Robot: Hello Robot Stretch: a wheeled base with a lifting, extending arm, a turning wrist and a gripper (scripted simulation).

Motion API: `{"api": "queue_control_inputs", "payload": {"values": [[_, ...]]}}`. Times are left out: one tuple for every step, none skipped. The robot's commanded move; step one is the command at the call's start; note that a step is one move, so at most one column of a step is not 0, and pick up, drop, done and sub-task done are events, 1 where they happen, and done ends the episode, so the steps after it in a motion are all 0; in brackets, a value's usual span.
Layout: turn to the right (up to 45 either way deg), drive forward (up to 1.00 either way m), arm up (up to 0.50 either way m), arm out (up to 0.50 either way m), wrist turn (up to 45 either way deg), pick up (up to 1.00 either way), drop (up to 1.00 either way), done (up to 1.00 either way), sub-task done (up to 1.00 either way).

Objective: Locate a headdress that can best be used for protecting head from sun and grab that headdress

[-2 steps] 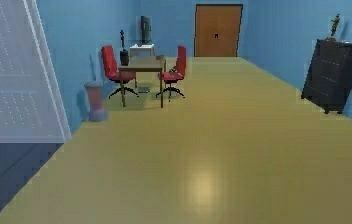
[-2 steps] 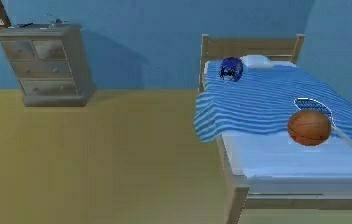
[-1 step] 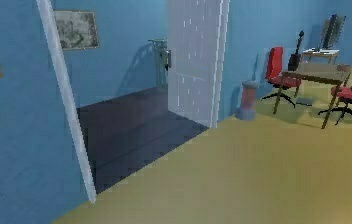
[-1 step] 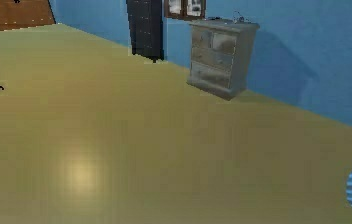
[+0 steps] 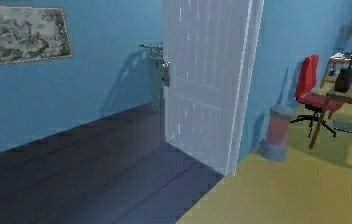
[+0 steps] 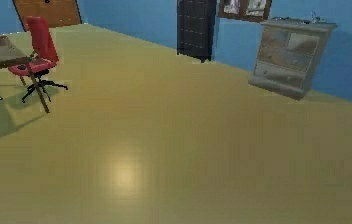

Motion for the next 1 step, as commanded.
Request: {"api": "queue_control_inputs", "payload": {"values": [[-3.0, 0.00, 0.00, 0.00, 0.0, 0.00, 0.00, 0.00, 0.00]]}}
